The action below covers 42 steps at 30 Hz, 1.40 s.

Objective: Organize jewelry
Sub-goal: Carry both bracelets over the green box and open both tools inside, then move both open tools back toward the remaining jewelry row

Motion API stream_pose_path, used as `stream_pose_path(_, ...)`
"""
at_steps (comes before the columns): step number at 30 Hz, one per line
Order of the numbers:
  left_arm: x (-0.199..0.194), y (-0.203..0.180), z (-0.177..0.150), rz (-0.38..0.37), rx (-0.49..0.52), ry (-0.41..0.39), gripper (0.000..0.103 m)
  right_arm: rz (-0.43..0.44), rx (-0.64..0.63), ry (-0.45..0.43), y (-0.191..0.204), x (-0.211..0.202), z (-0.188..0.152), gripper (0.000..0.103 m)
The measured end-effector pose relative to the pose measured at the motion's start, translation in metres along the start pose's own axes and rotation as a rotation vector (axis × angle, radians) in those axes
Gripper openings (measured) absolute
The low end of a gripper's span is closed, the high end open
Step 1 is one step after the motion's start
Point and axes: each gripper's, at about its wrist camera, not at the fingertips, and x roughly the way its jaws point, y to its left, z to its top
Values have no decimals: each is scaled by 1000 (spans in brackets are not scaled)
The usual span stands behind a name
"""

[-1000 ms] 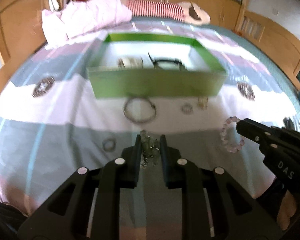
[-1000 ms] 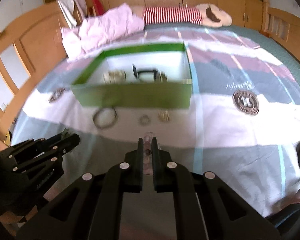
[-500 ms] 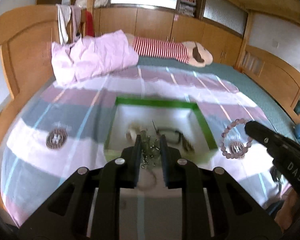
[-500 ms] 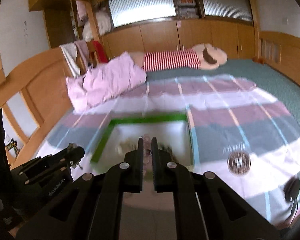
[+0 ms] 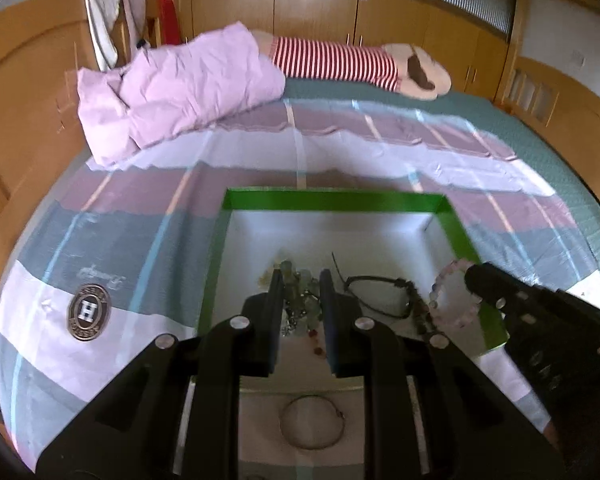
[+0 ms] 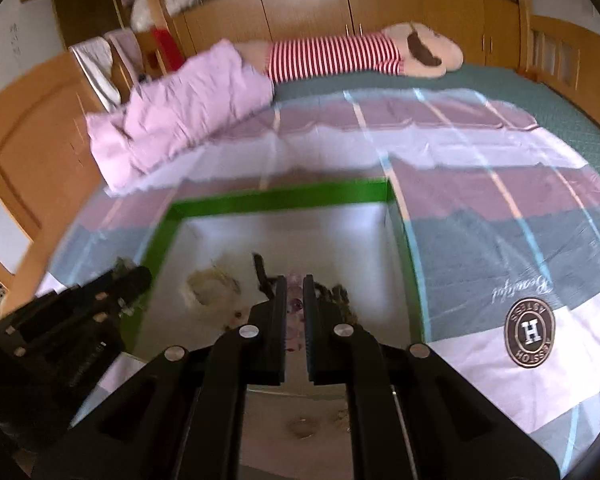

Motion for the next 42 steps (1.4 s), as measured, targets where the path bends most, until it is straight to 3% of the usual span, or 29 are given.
stream_pose_path(4,25,0,-5,-7,1,40,21,-15,-7,36,-3,21,-8,11)
stream_pose_path(5,30,0,-6,-8,-1,50,22,-12,-3,42,-5,24,-9,20)
stream_pose_path(8,36,2,-13,-13,-14,70,42,4,16,36,-10,21,-11,45)
stream_pose_path(9,35,3,-14,-9,-19,68,47,7,22,23,-12,16,-11,47)
stream_pose_path(13,13,5,-24,-13,-27,48,49,30,46,-16,-22,-12,-18,56)
stream_pose_path(16,-16,9,-40,-4,-20,19,59,51,81,-33,-36,-38,-33,62)
stream_pose_path(22,-54,19,-98,-2,-51,51,65,71,164,25,-62,-70,-90,64)
stream_pose_path(29,-62,5,-153,-24,-45,140,71,57,99,138,-52,-69,-140,66)
stream_pose_path(33,-61,1,-162,-20,-41,169,75,70,96,169,-49,-68,-149,66)
stream_pose_path(42,-77,-4,-158,0,-34,131,82,73,94,143,-48,-79,-145,66)
